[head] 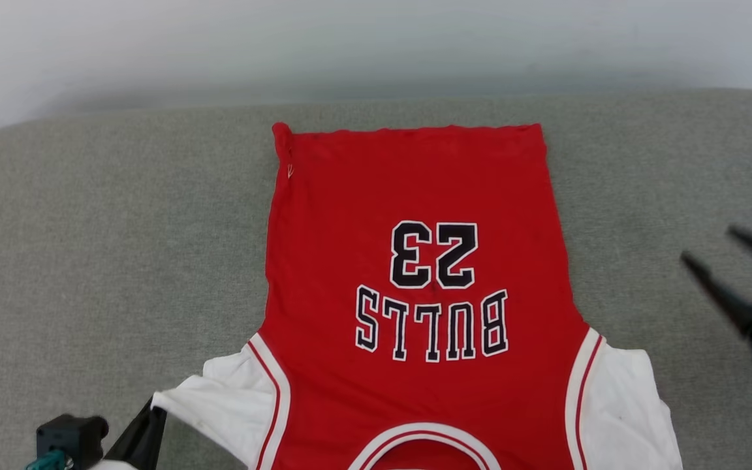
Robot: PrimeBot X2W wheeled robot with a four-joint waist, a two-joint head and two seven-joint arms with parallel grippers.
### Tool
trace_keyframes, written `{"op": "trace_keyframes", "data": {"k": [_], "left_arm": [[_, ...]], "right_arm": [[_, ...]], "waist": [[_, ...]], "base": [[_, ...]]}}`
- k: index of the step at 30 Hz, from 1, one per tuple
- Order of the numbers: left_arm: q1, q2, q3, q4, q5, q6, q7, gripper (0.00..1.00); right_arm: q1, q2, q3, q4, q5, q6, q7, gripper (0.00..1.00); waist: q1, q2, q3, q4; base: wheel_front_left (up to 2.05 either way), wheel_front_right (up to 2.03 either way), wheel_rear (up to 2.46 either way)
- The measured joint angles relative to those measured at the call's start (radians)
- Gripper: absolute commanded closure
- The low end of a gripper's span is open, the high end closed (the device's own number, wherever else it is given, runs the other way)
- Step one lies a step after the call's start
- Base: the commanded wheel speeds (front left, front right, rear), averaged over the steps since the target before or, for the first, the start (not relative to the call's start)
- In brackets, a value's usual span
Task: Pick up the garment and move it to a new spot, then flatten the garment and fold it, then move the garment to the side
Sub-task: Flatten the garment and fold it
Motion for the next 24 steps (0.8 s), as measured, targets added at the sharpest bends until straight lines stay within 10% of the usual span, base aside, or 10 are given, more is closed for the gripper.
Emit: {"op": "trace_keyframes", "data": {"k": [7,24], "left_arm": [[-0.093,-0.019,-0.011,-0.047,0.065,-0.009,0.001,1.00],[-0.263,-0.090,-0.028,-0.103,0.161,-0.046,0.004,1.00]], "right_arm": [[-0.285,0.029,-0.116,-0.030,-0.063,0.000,0.161,0.00],[-0.925,0.091,0.089,0.355,0.068,0.000,0.892,0.00]], "waist": [[0.0001,0.0000,0.095,0.047],[0.0003,0.0000,0.355,0.200]], "base": [[0.00,0.00,0.00],[0.00,0.00,0.00]]}}
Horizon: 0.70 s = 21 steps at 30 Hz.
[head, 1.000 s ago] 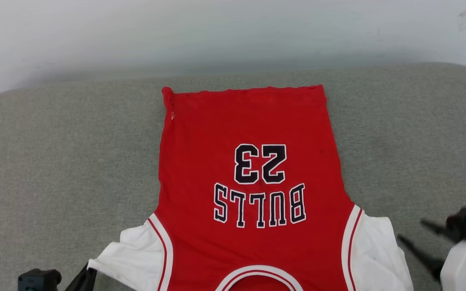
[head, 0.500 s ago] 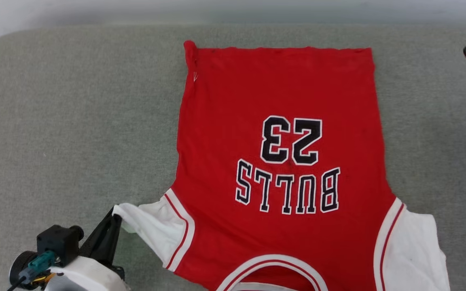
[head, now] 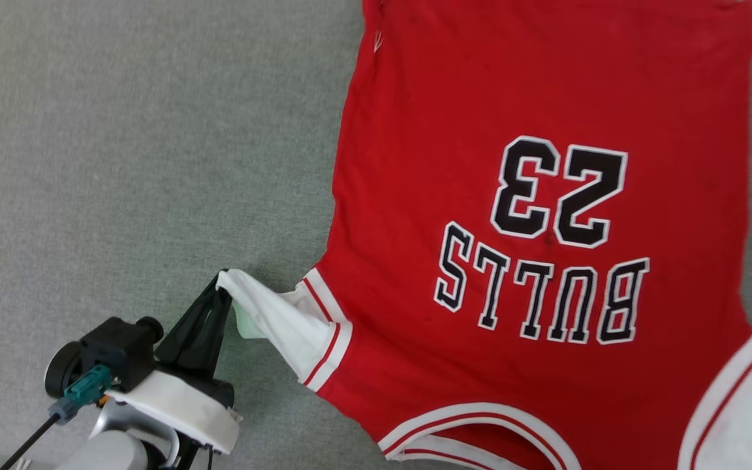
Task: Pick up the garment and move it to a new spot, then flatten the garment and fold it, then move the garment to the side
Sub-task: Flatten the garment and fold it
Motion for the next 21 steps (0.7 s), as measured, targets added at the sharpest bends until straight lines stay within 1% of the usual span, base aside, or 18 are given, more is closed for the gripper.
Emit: {"op": "trace_keyframes", "data": {"k": [2,6,10,13,17,20,21], "left_arm": [[-0.016,-0.007,-0.001,-0.004,0.012,-0.007,-0.001,1.00],[-0.045,-0.029,-0.004,-0.009,0.029,-0.018,-0.001,1.00],[-0.069,-0.047,-0.010,-0.007,0.039,-0.030,-0.001,1.00],[-0.079,-0.057,-0.008,-0.002,0.050,-0.032,-0.001,1.00],[-0.084,-0.067,-0.007,0.000,0.063,-0.034,-0.004,1.00],[-0.087,-0.070,-0.005,0.003,0.073,-0.034,-0.004,1.00],[-0.087,-0.071,-0.004,0.004,0.077,-0.034,-0.004,1.00]], "right_arm": [[-0.038,0.011,0.002,0.038,-0.012,0.000,0.064,0.00],[-0.113,0.048,-0.032,0.124,-0.087,0.000,0.137,0.00],[-0.132,0.091,-0.076,0.191,-0.159,0.000,0.158,0.00],[-0.120,0.121,-0.099,0.217,-0.177,0.000,0.161,0.00],[-0.090,0.121,-0.112,0.211,-0.188,0.000,0.155,0.00],[-0.071,0.119,-0.121,0.197,-0.184,0.000,0.140,0.00],[-0.067,0.117,-0.119,0.192,-0.185,0.000,0.138,0.62]], "waist": [[0.0001,0.0000,0.028,0.015],[0.0000,0.0000,0.082,0.045],[0.0000,0.0000,0.129,0.076],[0.0000,0.0000,0.157,0.095],[-0.0003,0.0000,0.174,0.110],[-0.0003,0.0000,0.172,0.109],[-0.0003,0.0000,0.169,0.108]], "base": [[0.00,0.00,0.00],[0.00,0.00,0.00],[0.00,0.00,0.00],[0.00,0.00,0.00],[0.00,0.00,0.00],[0.00,0.00,0.00],[0.00,0.00,0.00]]}}
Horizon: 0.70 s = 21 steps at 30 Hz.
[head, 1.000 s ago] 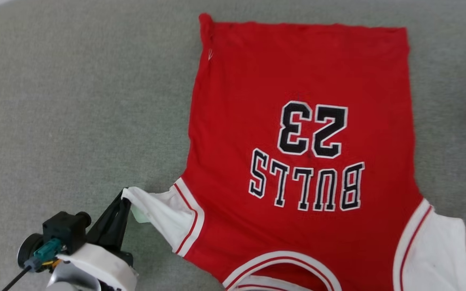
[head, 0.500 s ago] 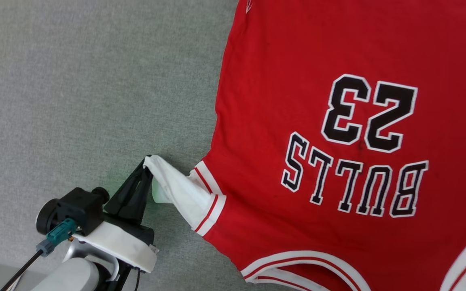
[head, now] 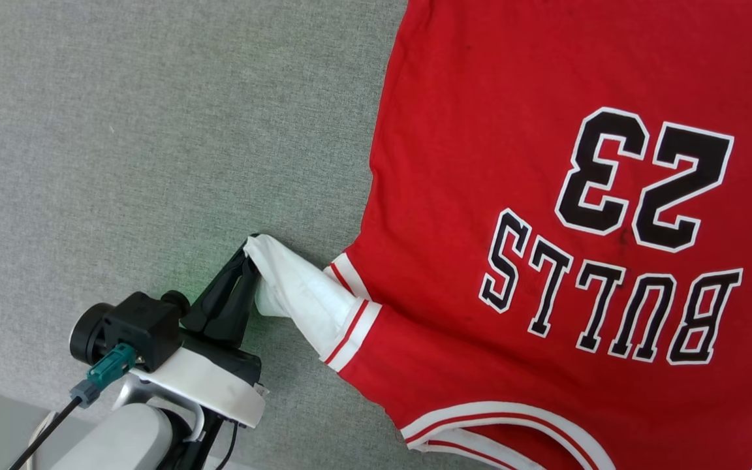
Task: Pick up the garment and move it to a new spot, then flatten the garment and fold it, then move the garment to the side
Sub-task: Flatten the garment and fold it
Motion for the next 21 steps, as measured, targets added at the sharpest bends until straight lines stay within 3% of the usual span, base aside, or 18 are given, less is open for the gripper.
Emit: {"op": "trace_keyframes", "data": {"k": [1,9,14,21], "left_arm": [[0.000,-0.001,0.002,0.000,0.002,0.000,0.000,1.00],[0.053,0.007,0.030,0.004,0.011,0.018,0.000,1.00],[0.095,0.022,0.036,-0.006,0.006,0.033,0.000,1.00],[0.186,0.061,0.051,-0.035,-0.012,0.077,0.005,1.00]], "right_arm": [[0.003,-0.001,0.000,-0.003,0.000,0.000,-0.002,1.00],[0.051,0.010,0.066,-0.045,0.071,0.000,-0.089,1.00],[0.097,-0.031,0.095,-0.088,0.153,0.000,-0.139,1.00],[0.330,-0.230,0.174,-0.286,0.313,0.000,-0.207,1.00]], "waist": [[0.0000,0.0000,-0.003,-0.002],[0.0001,0.0000,-0.103,-0.048],[0.0001,0.0000,-0.166,-0.077],[0.0000,0.0000,-0.279,-0.157]], "base": [[0.00,0.00,0.00],[0.00,0.00,0.00],[0.00,0.00,0.00],[0.00,0.00,0.00]]}}
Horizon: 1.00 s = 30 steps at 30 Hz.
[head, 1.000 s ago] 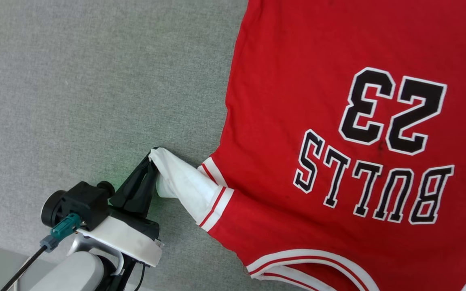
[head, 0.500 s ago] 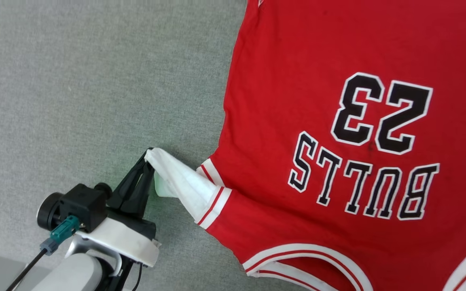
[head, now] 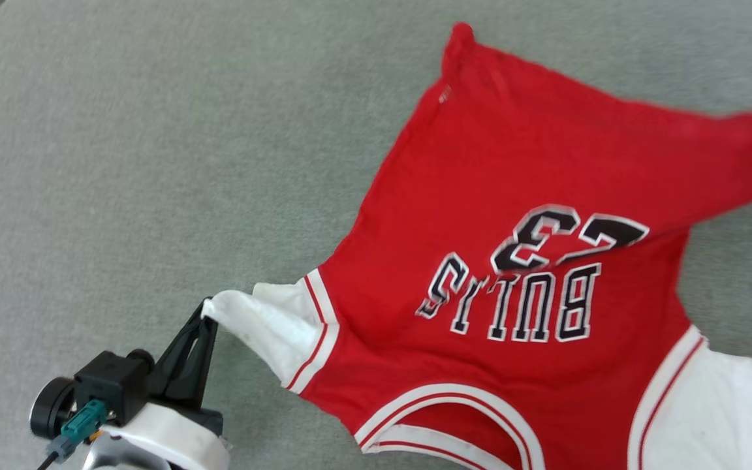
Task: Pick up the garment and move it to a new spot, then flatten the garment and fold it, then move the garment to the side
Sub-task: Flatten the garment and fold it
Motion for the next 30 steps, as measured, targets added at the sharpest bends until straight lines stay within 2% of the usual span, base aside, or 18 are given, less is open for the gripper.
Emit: {"op": "trace_keyframes", "data": {"k": [1,3,8,12,16,19,26,27,29,30], "left_arm": [[0.026,0.011,0.003,-0.006,-0.002,0.014,0.001,1.00],[0.039,0.015,0.003,-0.007,-0.004,0.021,0.003,1.00],[0.061,0.024,0.003,-0.019,-0.009,0.033,0.009,1.00],[0.085,0.035,0.003,-0.029,-0.011,0.047,0.010,1.00],[0.096,0.043,0.003,-0.040,-0.010,0.055,0.016,1.00],[0.096,0.047,0.001,-0.044,-0.009,0.057,0.019,1.00],[0.091,0.050,-0.002,-0.049,-0.002,0.058,0.029,1.00],[0.091,0.050,-0.005,-0.048,-0.002,0.058,0.031,1.00],[0.091,0.048,-0.009,-0.046,-0.002,0.059,0.034,1.00],[0.091,0.047,-0.013,-0.044,-0.002,0.060,0.035,1.00]], "right_arm": [[0.125,-0.079,0.014,-0.090,0.050,0.000,-0.024,1.00],[0.219,-0.125,0.010,-0.141,0.080,0.000,-0.046,1.00],[0.463,-0.196,-0.043,-0.227,0.122,0.000,-0.113,1.00],[0.670,-0.214,-0.099,-0.265,0.141,0.000,-0.153,1.00],[0.855,-0.189,-0.152,-0.250,0.114,0.000,-0.196,1.00],[0.955,-0.129,-0.186,-0.227,0.096,0.000,-0.221,1.00],[1.014,0.002,-0.243,-0.190,0.026,0.000,-0.256,0.99],[1.014,0.014,-0.253,-0.185,0.015,0.000,-0.260,0.00],[1.013,0.027,-0.274,-0.191,0.003,0.000,-0.262,0.00],[0.993,0.019,-0.329,-0.234,-0.016,0.000,-0.281,0.00]], "waist": [[0.0000,0.0000,-0.032,-0.033],[0.0000,0.0000,-0.052,-0.053],[0.0000,0.0000,-0.093,-0.094],[0.0000,0.0000,-0.117,-0.119],[0.0000,0.0000,-0.129,-0.137],[-0.0001,0.0000,-0.125,-0.139],[-0.0001,0.0000,-0.113,-0.140],[0.0000,0.0000,-0.114,-0.140],[0.0000,0.0000,-0.120,-0.141],[0.0000,0.0000,-0.132,-0.141]], "base": [[0.00,0.00,0.00],[0.00,0.00,0.00],[0.00,0.00,0.00],[0.00,0.00,0.00],[0.00,0.00,0.00],[0.00,0.00,0.00],[0.00,0.00,0.00],[0.00,0.00,0.00],[0.00,0.00,0.00],[0.00,0.00,0.00]]}}
